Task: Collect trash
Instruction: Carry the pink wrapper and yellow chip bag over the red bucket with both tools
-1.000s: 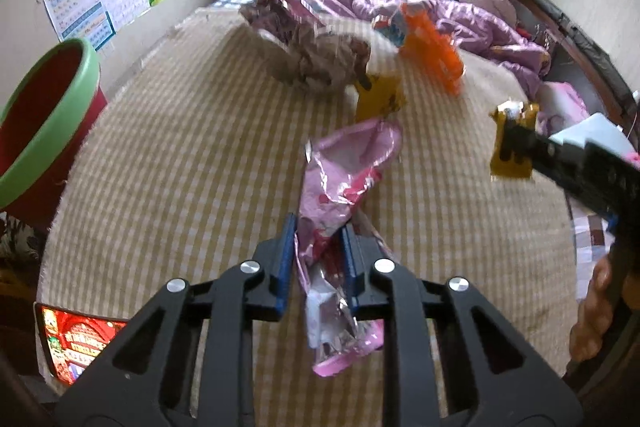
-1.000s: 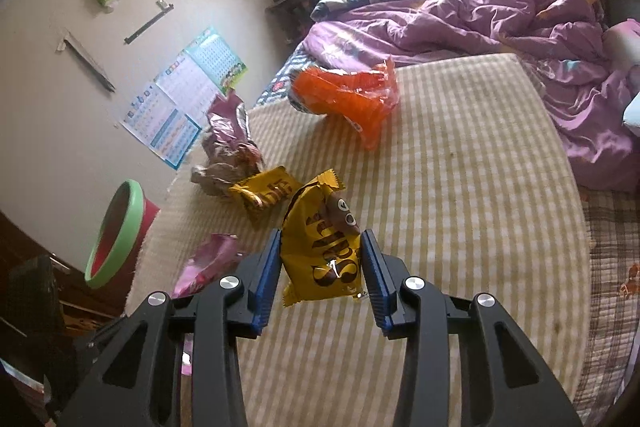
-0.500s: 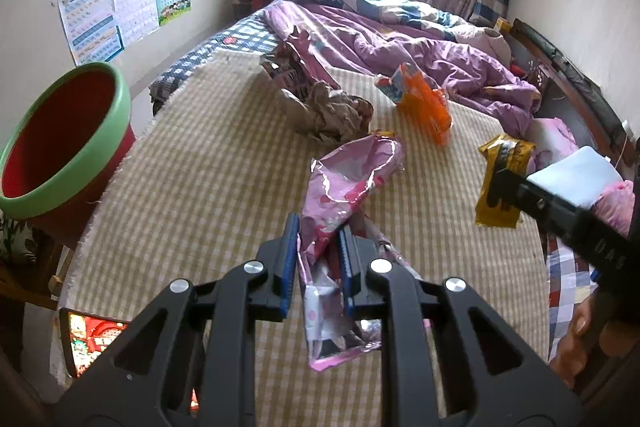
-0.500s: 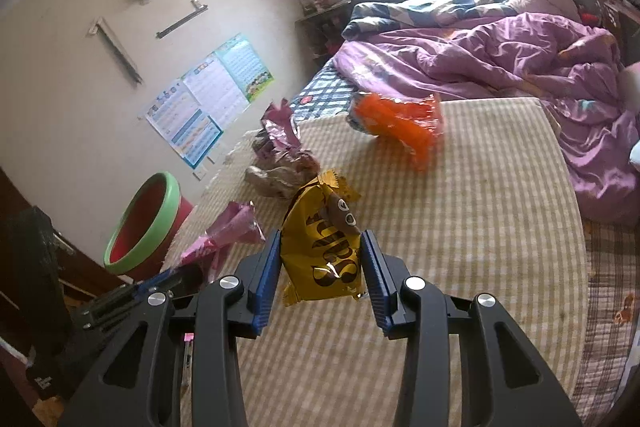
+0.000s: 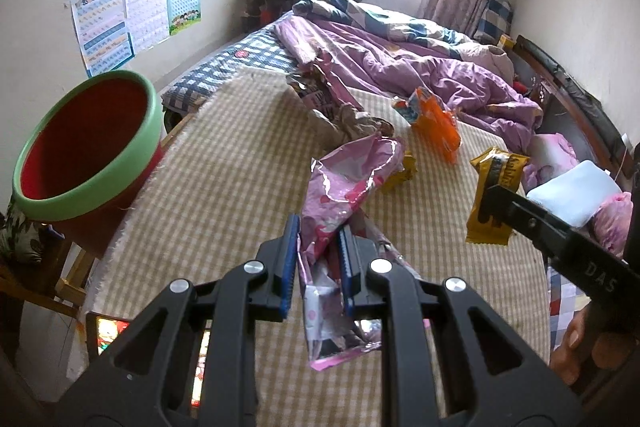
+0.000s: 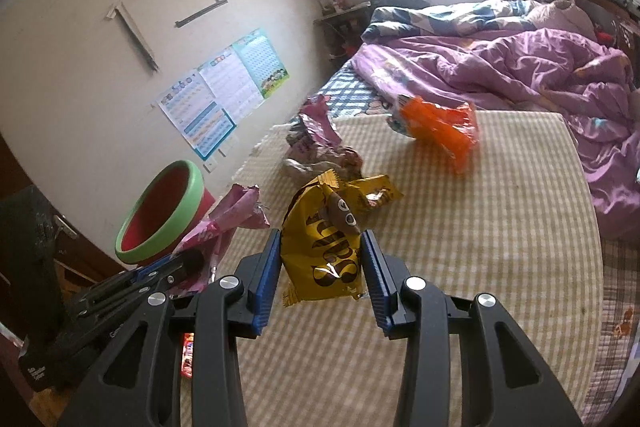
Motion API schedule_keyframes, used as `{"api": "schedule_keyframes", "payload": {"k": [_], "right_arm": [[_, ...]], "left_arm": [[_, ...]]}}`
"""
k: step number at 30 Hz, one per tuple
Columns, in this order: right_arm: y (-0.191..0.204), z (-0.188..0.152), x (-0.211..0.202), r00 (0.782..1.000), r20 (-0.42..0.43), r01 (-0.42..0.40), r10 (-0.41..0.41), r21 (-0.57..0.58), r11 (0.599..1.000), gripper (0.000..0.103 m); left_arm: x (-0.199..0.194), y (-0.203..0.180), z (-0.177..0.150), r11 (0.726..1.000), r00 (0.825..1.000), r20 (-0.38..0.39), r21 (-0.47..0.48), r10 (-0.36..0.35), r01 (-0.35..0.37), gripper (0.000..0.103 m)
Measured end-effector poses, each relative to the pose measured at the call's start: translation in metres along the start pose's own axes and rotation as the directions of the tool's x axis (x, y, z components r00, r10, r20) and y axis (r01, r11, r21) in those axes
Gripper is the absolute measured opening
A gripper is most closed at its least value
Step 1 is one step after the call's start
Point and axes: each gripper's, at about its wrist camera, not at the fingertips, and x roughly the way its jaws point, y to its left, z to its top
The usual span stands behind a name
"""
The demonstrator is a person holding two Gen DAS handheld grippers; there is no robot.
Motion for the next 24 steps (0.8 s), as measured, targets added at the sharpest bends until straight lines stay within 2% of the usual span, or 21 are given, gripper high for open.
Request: {"api": "schedule_keyframes", "payload": {"k": [14,24], "right_arm": [[0.061,-0.003,0.019,1.000,0.009,-0.002,0.002,-0.048,0.999,0.039],[0.107,-0.002,0.050,1.000,0.002,0.009,-0.009,-0.062,0.998,0.039]], "left_arm": [[-0.018,0.065,0.009,1.000,0.999,0.035,-0.031,0.003,-0.002,0.018],[-0.019,0.120,0.018,0.999,0.999,0.034,-0.042,0.011,-0.010,0.018]]}}
